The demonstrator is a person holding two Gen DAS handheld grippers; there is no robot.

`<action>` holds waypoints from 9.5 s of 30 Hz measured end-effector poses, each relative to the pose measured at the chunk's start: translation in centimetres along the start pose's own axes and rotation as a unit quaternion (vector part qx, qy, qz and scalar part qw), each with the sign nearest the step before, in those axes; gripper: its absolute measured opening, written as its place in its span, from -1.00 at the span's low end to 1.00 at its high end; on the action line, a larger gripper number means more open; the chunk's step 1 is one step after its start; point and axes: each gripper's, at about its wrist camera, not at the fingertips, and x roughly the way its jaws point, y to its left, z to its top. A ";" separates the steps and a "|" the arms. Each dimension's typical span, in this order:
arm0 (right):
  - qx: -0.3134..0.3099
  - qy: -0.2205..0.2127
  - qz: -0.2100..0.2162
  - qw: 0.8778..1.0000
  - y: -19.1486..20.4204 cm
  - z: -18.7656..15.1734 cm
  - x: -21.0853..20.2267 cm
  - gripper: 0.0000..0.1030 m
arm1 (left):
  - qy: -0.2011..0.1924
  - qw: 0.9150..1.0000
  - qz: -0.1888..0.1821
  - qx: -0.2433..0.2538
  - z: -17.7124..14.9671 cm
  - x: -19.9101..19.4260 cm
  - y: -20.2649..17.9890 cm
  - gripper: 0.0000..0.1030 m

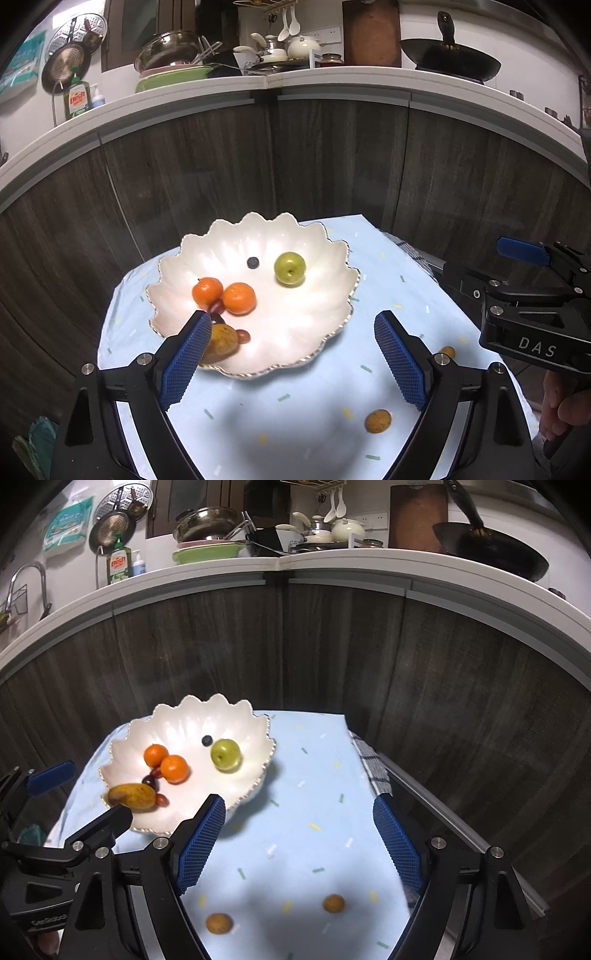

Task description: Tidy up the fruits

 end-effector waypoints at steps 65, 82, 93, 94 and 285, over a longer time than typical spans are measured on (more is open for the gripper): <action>-0.072 0.059 0.075 0.993 -3.5 -10.4 6.7 0.33 | 0.080 0.996 -0.001 -0.029 -11.3 5.0 -8.3 0.13; -0.071 0.093 0.089 0.989 -3.5 -11.3 8.4 -0.28 | 0.101 0.994 -0.017 -0.027 -11.9 6.5 -8.5 -0.38; -0.079 0.091 0.088 0.989 -3.1 -11.3 8.2 -0.53 | 0.102 0.995 -0.014 -0.020 -11.7 6.5 -8.5 -0.51; -0.077 0.091 0.089 0.989 -3.1 -11.3 8.2 -0.53 | 0.101 0.995 -0.014 -0.020 -11.7 6.5 -8.4 -0.51; 0.012 -0.001 0.026 1.000 8.1 -0.1 -4.7 0.68 | 0.012 0.989 0.113 -0.090 -1.8 -6.2 7.8 0.70</action>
